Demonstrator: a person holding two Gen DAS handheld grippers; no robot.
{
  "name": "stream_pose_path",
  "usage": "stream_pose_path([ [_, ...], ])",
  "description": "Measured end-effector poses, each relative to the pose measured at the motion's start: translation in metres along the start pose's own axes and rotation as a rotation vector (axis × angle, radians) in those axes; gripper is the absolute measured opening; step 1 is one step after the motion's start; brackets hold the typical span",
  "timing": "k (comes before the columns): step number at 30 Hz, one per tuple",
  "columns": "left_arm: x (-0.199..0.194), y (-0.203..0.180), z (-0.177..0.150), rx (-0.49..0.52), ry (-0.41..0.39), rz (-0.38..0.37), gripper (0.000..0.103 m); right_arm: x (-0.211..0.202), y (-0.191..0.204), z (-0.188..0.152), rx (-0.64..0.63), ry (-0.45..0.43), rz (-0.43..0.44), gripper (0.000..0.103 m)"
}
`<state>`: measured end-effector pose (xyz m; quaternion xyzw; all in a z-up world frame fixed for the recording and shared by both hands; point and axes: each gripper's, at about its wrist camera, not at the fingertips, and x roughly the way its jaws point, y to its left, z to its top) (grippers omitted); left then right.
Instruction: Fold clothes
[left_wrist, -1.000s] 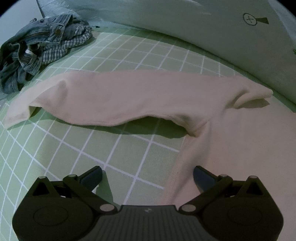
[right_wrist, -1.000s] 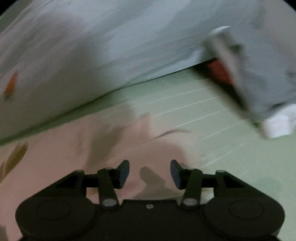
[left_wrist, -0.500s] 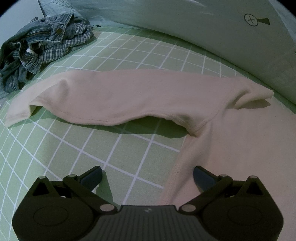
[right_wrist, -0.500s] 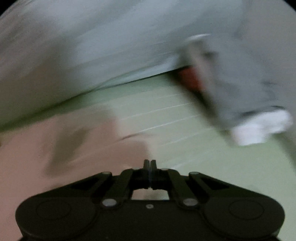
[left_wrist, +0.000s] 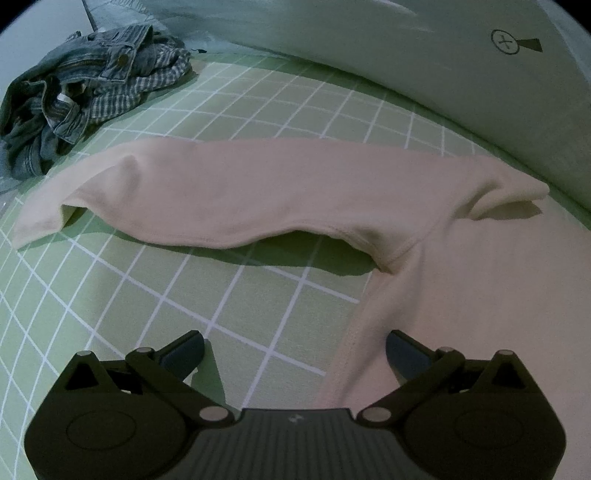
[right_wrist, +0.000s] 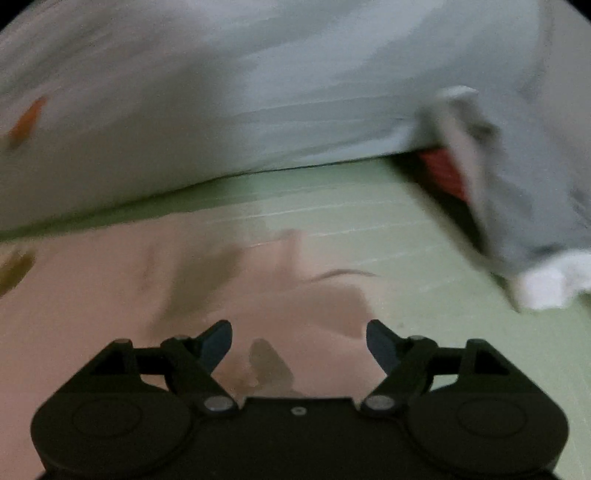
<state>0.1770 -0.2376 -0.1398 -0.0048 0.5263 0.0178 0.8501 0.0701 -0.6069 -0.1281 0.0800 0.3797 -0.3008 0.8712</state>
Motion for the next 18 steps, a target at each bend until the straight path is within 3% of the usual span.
stream_pose_path([
  [5,0.0,0.0,0.0,-0.002,0.002,0.001,0.103,0.011,0.019,-0.004,-0.053,0.053,0.053,0.062],
  [7,0.0,0.0,0.0,-0.003,0.003,0.002,0.103,0.013,0.016,-0.005,-0.062,0.064,0.039,0.044],
  [9,0.0,0.0,0.0,-0.004,0.004,0.002,0.103,0.011,0.005,-0.005,-0.045,0.057,0.024,0.004],
  [11,0.0,-0.001,0.0,-0.005,0.004,0.002,0.103,0.008,-0.009,-0.002,0.001,0.047,0.012,0.003],
  [18,0.001,-0.002,0.0,-0.009,0.008,0.005,0.103,-0.021,-0.116,0.007,0.3,-0.066,-0.307,0.002],
])
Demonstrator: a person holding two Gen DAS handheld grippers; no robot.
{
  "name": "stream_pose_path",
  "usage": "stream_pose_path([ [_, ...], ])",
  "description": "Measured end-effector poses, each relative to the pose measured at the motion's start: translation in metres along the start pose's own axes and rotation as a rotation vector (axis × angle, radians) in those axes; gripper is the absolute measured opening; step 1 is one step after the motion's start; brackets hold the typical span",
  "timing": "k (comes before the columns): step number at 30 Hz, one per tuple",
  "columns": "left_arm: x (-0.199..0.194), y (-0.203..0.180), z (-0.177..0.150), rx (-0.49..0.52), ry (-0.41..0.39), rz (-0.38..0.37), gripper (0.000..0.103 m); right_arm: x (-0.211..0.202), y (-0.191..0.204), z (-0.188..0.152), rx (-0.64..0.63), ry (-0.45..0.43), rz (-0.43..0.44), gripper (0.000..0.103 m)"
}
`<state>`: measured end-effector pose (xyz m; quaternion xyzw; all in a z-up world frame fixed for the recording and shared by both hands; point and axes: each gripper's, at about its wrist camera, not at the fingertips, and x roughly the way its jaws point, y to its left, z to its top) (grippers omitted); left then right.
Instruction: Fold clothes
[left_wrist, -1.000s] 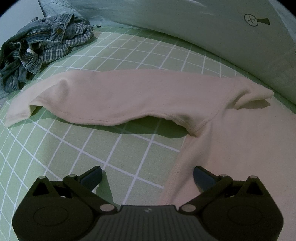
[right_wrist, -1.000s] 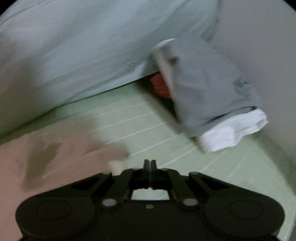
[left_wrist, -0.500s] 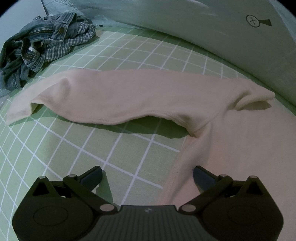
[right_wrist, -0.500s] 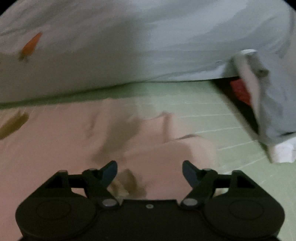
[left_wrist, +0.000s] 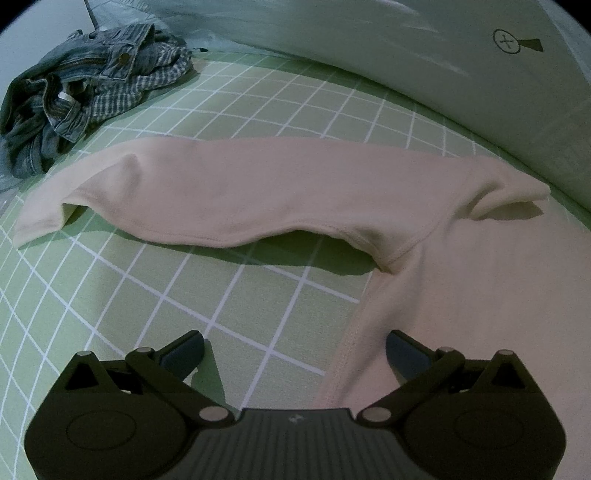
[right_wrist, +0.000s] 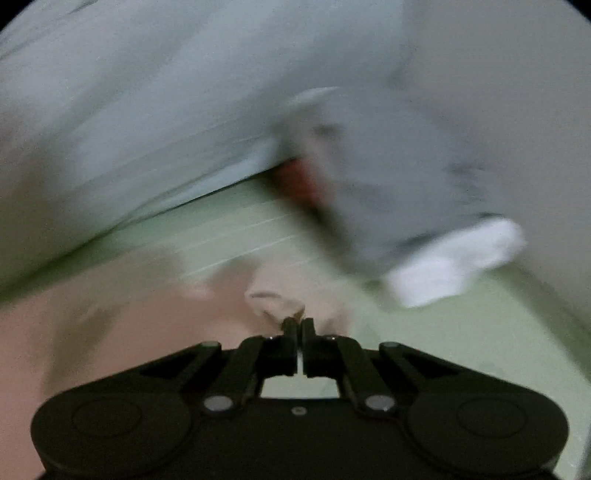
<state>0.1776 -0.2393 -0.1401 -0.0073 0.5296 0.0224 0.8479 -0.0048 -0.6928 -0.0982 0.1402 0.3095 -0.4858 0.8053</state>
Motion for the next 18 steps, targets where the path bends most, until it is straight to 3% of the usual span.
stream_pose_path([
  [3,0.0,0.001,0.001,0.001,0.005,-0.001,0.103,0.007,-0.051,0.017,0.126,-0.013,-0.082,0.002],
  [11,0.001,0.0,0.004,0.001,0.018,-0.001,0.103,0.008,-0.121,0.042,0.306,-0.022,-0.115,0.002],
  [18,0.001,0.0,0.006,0.0,0.028,0.0,0.103,0.038,-0.139,0.013,0.215,0.092,-0.274,0.0],
])
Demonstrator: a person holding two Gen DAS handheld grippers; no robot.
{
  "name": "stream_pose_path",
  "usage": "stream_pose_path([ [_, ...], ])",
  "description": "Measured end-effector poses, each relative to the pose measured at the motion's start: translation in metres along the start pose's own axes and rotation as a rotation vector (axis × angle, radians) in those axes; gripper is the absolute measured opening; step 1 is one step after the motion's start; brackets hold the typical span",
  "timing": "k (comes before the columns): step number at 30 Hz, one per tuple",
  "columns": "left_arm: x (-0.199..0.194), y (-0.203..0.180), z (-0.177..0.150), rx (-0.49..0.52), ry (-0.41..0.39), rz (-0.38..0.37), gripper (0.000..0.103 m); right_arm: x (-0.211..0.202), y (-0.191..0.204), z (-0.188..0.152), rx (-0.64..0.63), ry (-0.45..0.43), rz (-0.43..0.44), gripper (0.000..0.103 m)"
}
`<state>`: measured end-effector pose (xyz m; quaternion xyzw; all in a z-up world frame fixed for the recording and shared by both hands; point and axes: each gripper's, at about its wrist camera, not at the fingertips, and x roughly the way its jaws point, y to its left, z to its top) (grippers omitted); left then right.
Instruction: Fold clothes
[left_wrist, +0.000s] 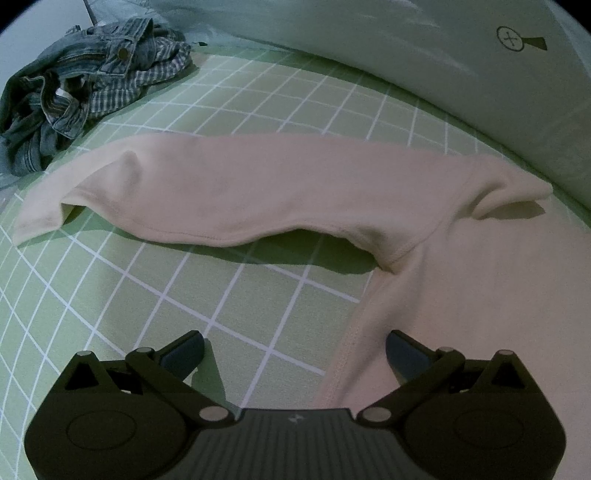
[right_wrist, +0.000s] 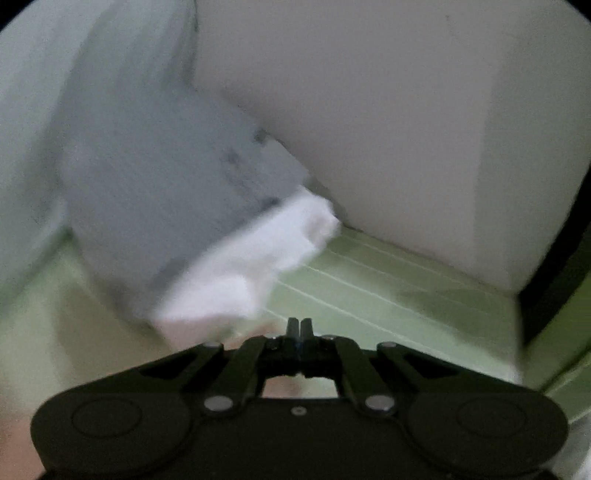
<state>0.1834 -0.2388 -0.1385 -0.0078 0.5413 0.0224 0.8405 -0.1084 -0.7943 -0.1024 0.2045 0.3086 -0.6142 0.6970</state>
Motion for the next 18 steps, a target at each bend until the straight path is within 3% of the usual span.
stream_pose_path([
  [2,0.0,0.0,0.001,-0.001,0.004,0.0,0.103,0.015,-0.005,-0.01,-0.022,0.039,-0.037,0.0],
  [5,0.0,0.001,0.002,0.001,0.016,-0.004,0.103,0.02,-0.011,-0.019,0.001,0.081,0.016,0.0],
  [8,-0.005,0.003,-0.001,0.011,0.04,-0.024,0.103,0.003,-0.004,-0.025,-0.052,0.053,0.074,0.005],
  [11,-0.018,0.007,-0.011,0.02,0.048,-0.046,0.103,-0.016,0.005,-0.033,-0.073,0.049,0.176,0.027],
  [14,-0.041,0.017,-0.029,0.019,0.008,-0.052,0.103,-0.036,0.022,-0.05,-0.124,0.061,0.305,0.043],
  [16,-0.058,0.028,-0.046,0.011,-0.013,-0.044,0.103,-0.056,0.038,-0.066,-0.177,0.073,0.412,0.061],
  [18,-0.072,0.039,-0.062,0.001,-0.026,-0.025,0.103,-0.077,0.053,-0.084,-0.225,0.085,0.531,0.091],
])
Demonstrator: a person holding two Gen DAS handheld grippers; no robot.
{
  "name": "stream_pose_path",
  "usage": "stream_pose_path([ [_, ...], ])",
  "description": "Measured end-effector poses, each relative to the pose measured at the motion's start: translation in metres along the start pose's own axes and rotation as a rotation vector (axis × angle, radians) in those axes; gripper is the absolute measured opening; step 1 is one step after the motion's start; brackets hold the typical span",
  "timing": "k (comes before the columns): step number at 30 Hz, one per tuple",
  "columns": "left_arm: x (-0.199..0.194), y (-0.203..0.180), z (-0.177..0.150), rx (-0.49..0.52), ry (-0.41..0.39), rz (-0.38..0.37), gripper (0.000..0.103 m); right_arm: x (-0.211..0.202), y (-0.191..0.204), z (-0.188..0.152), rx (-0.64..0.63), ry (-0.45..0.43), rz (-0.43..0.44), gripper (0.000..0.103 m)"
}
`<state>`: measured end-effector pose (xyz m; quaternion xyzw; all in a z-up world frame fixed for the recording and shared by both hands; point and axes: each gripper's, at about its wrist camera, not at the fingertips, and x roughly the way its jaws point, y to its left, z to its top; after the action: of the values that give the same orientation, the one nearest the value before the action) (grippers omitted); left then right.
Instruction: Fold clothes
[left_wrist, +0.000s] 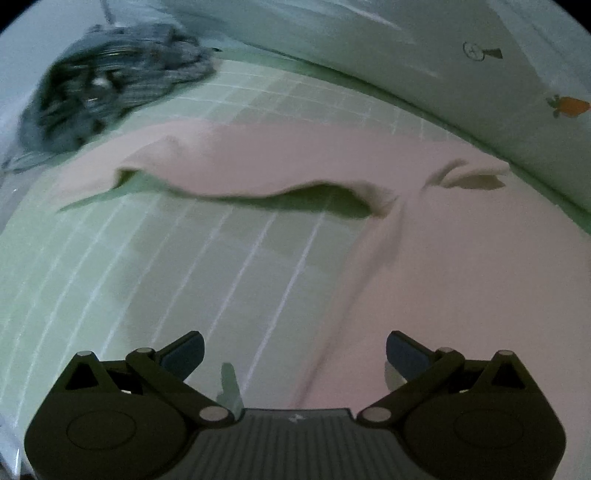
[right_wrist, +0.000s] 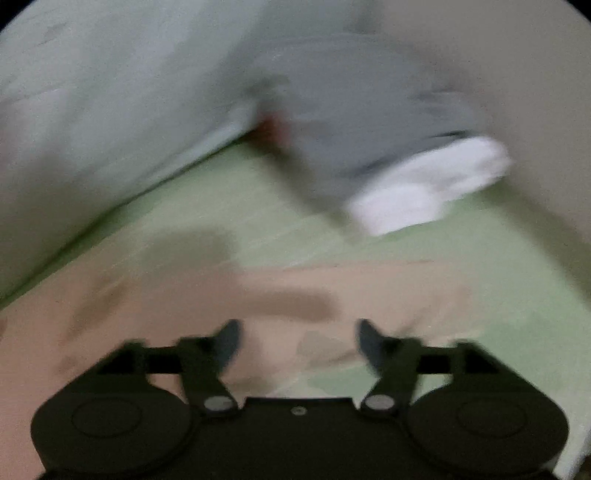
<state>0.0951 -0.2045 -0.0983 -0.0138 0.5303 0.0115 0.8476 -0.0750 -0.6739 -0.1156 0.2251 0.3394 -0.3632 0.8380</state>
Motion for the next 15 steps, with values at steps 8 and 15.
stream_pose_path([
  [8,-0.046,0.053,-0.059,-0.054,-0.024,0.078,0.103,-0.037,0.112,-0.083,-0.271,0.1,0.386,0.103],
  [15,-0.052,0.108,-0.065,-0.017,-0.072,0.098,0.103,-0.059,0.17,-0.138,-0.418,0.16,0.448,0.103],
])
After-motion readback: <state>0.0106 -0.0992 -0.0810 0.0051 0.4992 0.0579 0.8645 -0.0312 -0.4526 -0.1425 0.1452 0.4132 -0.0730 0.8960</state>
